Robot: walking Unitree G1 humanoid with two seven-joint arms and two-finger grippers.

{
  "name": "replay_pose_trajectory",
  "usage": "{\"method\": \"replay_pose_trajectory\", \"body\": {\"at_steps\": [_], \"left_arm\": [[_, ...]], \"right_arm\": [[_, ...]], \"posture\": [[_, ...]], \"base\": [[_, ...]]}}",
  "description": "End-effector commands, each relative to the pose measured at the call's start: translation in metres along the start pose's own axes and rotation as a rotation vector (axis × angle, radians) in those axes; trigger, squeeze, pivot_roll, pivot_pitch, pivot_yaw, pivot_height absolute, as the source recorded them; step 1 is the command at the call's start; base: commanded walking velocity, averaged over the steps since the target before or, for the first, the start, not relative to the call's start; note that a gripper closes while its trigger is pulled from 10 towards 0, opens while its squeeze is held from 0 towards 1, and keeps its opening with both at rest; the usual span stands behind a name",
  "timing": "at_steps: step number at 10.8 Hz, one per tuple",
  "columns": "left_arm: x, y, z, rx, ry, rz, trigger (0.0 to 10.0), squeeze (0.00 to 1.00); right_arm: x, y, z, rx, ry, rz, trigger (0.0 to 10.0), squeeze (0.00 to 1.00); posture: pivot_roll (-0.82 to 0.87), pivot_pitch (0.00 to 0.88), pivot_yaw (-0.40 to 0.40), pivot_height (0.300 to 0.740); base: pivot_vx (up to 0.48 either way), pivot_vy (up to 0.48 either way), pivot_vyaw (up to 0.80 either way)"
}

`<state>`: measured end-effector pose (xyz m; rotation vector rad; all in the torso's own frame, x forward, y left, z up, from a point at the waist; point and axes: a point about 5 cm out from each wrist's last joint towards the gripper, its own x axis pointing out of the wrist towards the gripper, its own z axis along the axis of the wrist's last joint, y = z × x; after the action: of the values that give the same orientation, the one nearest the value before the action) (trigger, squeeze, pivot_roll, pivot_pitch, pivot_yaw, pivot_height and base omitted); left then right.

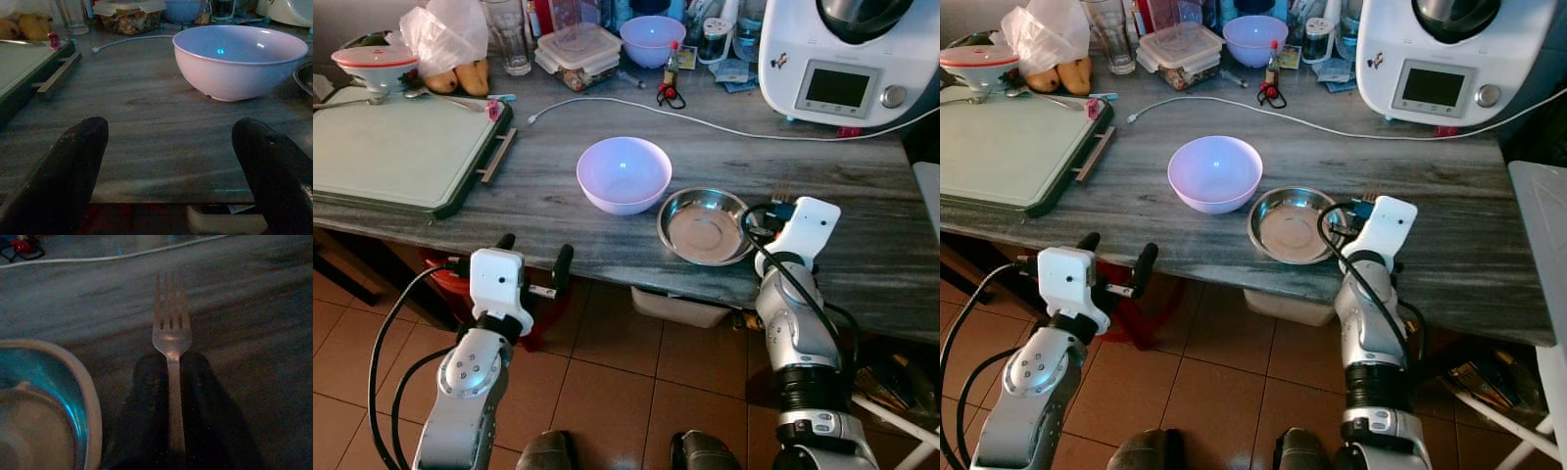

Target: Setting the table

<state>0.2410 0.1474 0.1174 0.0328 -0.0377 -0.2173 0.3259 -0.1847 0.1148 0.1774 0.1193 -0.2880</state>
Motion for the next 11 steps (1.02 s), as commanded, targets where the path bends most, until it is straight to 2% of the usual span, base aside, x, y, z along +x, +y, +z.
{"method": "replay_pose_trajectory", "body": {"at_steps": [1, 6, 9, 11], "left_arm": [[-0.003, 0.0, 0.0, -0.006, 0.006, -0.008, 10.0, 0.0], [-0.002, -0.002, 0.0, -0.012, 0.007, -0.009, 10.0, 0.0], [-0.001, -0.002, 0.0, -0.014, 0.004, -0.006, 10.0, 0.0], [-0.001, -0.002, 0.001, -0.015, 0.001, -0.006, 10.0, 0.0]], "right_arm": [[-0.005, -0.003, -0.02, -0.017, 0.082, -0.011, 10.0, 1.0], [-0.007, -0.015, -0.014, -0.059, 0.049, -0.004, 10.0, 1.0], [-0.012, -0.018, -0.002, -0.078, -0.034, 0.003, 10.0, 1.0], [-0.018, -0.017, 0.014, -0.093, -0.162, 0.015, 10.0, 1.0]], "posture": [[0.04, 0.163, 0.04, 0.74], [0.03, 0.161, 0.035, 0.74], [0.03, 0.159, 0.034, 0.74], [0.03, 0.162, 0.037, 0.74]], "base": [[0.0, 0.0, 0.0], [0.0, 0.0, 0.0], [0.0, 0.0, 0.0], [0.0, 0.0, 0.0]]}}
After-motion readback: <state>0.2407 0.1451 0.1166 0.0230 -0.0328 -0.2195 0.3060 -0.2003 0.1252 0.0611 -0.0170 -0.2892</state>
